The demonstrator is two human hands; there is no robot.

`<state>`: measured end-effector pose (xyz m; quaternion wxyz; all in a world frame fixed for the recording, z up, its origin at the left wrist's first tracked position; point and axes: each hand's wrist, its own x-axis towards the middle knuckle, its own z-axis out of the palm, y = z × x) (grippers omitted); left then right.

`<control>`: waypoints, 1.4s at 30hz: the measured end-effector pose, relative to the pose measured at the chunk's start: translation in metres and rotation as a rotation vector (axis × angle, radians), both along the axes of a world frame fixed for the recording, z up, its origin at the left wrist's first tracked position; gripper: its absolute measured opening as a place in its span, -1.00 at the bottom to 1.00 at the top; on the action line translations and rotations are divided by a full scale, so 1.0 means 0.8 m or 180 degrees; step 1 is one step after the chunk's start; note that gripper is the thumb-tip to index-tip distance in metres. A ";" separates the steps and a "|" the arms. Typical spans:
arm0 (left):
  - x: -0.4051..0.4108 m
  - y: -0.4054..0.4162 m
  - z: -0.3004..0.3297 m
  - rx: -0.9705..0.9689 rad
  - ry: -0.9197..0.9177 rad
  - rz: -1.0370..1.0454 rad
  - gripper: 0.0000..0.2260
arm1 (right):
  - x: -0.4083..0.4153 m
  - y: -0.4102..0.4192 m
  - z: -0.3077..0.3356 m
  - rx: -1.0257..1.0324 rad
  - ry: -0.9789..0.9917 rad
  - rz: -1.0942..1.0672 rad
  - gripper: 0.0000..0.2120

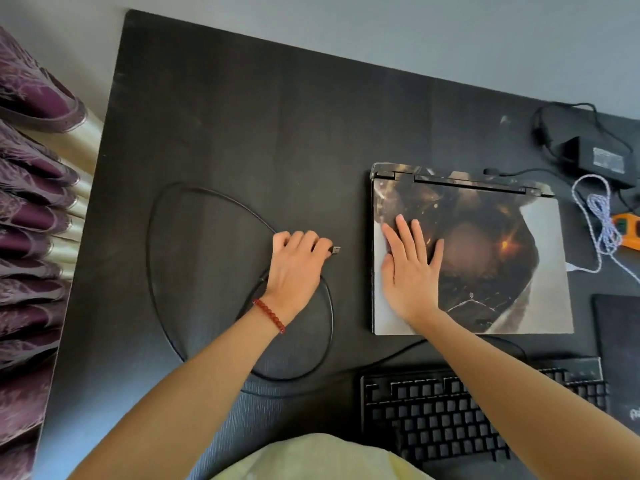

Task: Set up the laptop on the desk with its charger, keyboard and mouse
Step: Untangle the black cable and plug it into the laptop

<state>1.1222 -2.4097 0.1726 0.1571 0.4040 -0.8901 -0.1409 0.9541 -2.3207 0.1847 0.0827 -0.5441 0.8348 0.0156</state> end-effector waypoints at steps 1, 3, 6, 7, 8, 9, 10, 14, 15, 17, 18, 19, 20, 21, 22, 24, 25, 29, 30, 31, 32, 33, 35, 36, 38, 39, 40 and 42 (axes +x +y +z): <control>-0.006 0.006 0.000 0.0098 0.0111 0.0041 -0.96 | 0.002 -0.001 0.000 -0.0005 0.0001 -0.0025 -0.48; -0.019 0.020 -0.004 0.0449 0.0407 -0.0068 -0.95 | 0.004 0.000 -0.001 -0.0004 0.0008 -0.0061 -0.47; -0.026 0.029 -0.007 0.0745 0.0580 -0.0210 -0.84 | 0.005 -0.002 -0.002 -0.0020 -0.0033 -0.0125 -0.50; -0.026 0.029 -0.009 0.0763 0.0597 -0.0269 -0.82 | 0.007 -0.004 -0.002 -0.0061 -0.0060 -0.0176 -0.52; -0.025 0.033 -0.011 0.0796 0.0634 -0.0330 -0.82 | 0.011 0.000 -0.004 -0.0092 -0.0088 -0.0257 -0.54; -0.025 0.033 -0.011 0.0803 0.0701 -0.0379 -0.82 | 0.014 -0.001 -0.003 -0.0150 -0.0103 -0.0340 -0.54; -0.023 0.034 -0.012 0.0807 0.0777 -0.0407 -0.83 | 0.018 0.001 -0.006 -0.0218 -0.0108 -0.0419 -0.55; -0.029 0.036 -0.010 0.0902 0.0920 -0.0061 -0.82 | 0.028 0.011 -0.005 -0.0375 -0.0188 -0.0597 -0.57; -0.033 0.035 -0.009 0.0946 0.0919 0.0028 -0.81 | 0.029 0.014 -0.006 -0.0406 -0.0186 -0.0628 -0.57; -0.038 0.038 -0.013 0.1112 0.0959 0.0150 -0.81 | 0.034 0.023 -0.009 -0.0438 -0.0181 -0.0726 -0.56; -0.041 0.036 -0.013 0.1157 0.0981 0.0194 -0.82 | 0.035 0.022 -0.009 -0.0471 -0.0182 -0.0746 -0.56; -0.042 0.038 -0.015 0.1197 0.0998 0.0219 -0.81 | 0.037 0.025 -0.010 -0.0475 -0.0180 -0.0767 -0.56; -0.043 0.038 -0.016 0.1226 0.1018 0.0237 -0.81 | 0.038 0.025 -0.011 -0.0486 -0.0167 -0.0789 -0.56; -0.043 0.037 -0.017 0.1262 0.1039 0.0240 -0.81 | 0.038 0.026 -0.012 -0.0501 -0.0158 -0.0795 -0.55; -0.043 0.037 -0.018 0.1298 0.1052 0.0239 -0.81 | 0.037 0.025 -0.012 -0.0510 -0.0157 -0.0803 -0.55; -0.043 0.036 -0.017 0.1321 0.1055 0.0220 -0.80 | 0.038 0.026 -0.012 -0.0519 -0.0168 -0.0802 -0.56; -0.044 0.036 -0.016 0.1338 0.1046 0.0218 -0.80 | 0.038 0.026 -0.011 -0.0520 -0.0174 -0.0804 -0.56; -0.048 0.031 -0.013 0.1381 0.1012 0.0122 -0.81 | 0.040 0.025 -0.010 -0.0495 -0.0161 -0.0798 -0.57; -0.048 0.029 -0.013 0.1377 0.1010 0.0056 -0.82 | 0.040 0.025 -0.010 -0.0488 -0.0153 -0.0794 -0.57; -0.048 0.028 -0.013 0.1369 0.1007 -0.0001 -0.83 | 0.040 0.025 -0.009 -0.0477 -0.0138 -0.0782 -0.57; -0.048 0.027 -0.013 0.1364 0.0994 -0.0041 -0.83 | 0.040 0.025 -0.009 -0.0467 -0.0134 -0.0778 -0.56; -0.049 0.027 -0.013 0.1372 0.0975 -0.0055 -0.84 | 0.039 0.025 -0.010 -0.0460 -0.0132 -0.0778 -0.56; -0.051 0.025 -0.014 0.1393 0.0962 -0.0066 -0.84 | 0.040 0.025 -0.011 -0.0438 -0.0117 -0.0762 -0.56; -0.052 0.024 -0.014 0.1400 0.0961 -0.0076 -0.84 | 0.040 0.026 -0.011 -0.0423 -0.0116 -0.0752 -0.55; -0.054 0.022 -0.014 0.1431 0.0946 -0.0084 -0.84 | 0.039 0.026 -0.012 -0.0406 -0.0127 -0.0728 -0.55; -0.054 0.021 -0.013 0.1450 0.0942 -0.0084 -0.84 | 0.039 0.027 -0.012 -0.0409 -0.0139 -0.0713 -0.55; -0.055 0.021 -0.012 0.1466 0.0936 -0.0101 -0.83 | 0.038 0.027 -0.012 -0.0417 -0.0151 -0.0702 -0.56; -0.058 0.023 -0.010 0.1477 0.0929 -0.0146 -0.83 | 0.038 0.028 -0.012 -0.0420 -0.0172 -0.0688 -0.56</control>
